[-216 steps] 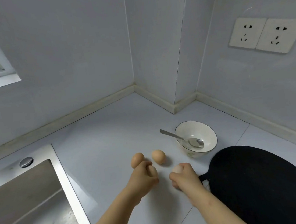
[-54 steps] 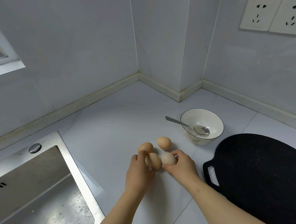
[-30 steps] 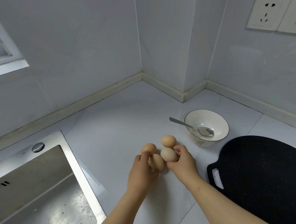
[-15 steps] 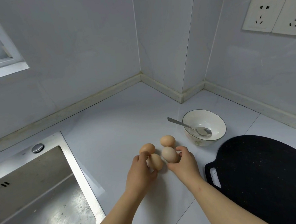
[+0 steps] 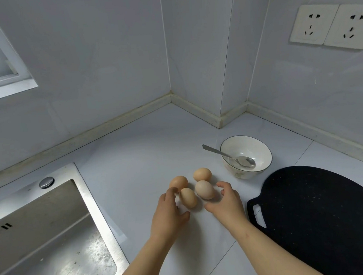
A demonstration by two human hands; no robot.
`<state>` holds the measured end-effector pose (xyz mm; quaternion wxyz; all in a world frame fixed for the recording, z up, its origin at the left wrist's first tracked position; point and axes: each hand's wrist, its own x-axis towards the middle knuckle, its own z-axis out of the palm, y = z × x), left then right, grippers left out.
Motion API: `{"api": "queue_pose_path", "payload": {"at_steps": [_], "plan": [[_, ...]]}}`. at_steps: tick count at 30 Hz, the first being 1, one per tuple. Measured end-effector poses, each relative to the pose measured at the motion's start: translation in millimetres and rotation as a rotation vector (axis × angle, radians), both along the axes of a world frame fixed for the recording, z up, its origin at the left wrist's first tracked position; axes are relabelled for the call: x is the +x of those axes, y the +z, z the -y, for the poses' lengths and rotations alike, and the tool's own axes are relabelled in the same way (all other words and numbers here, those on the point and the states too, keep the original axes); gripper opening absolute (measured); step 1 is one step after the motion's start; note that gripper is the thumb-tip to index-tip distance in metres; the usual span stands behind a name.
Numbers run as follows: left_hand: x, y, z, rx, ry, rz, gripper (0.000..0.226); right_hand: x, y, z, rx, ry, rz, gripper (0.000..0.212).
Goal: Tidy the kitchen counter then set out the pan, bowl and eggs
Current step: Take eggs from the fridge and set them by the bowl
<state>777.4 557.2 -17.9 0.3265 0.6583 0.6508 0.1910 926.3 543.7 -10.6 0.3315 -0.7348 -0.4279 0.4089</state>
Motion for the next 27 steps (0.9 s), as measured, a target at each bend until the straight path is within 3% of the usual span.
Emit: {"api": "queue_pose_path", "payload": {"at_steps": [18,27], "plan": [[18.0,8.6,40.7,0.005,0.110,0.041,0.061,19.7,1.4,42.6,0.034,0.016,-0.125,0.066],[47.5,24.7,54.9,0.051,0.034,0.077,0.043,30.4,13.6,69.7,0.027,-0.048,-0.192,0.059]]}}
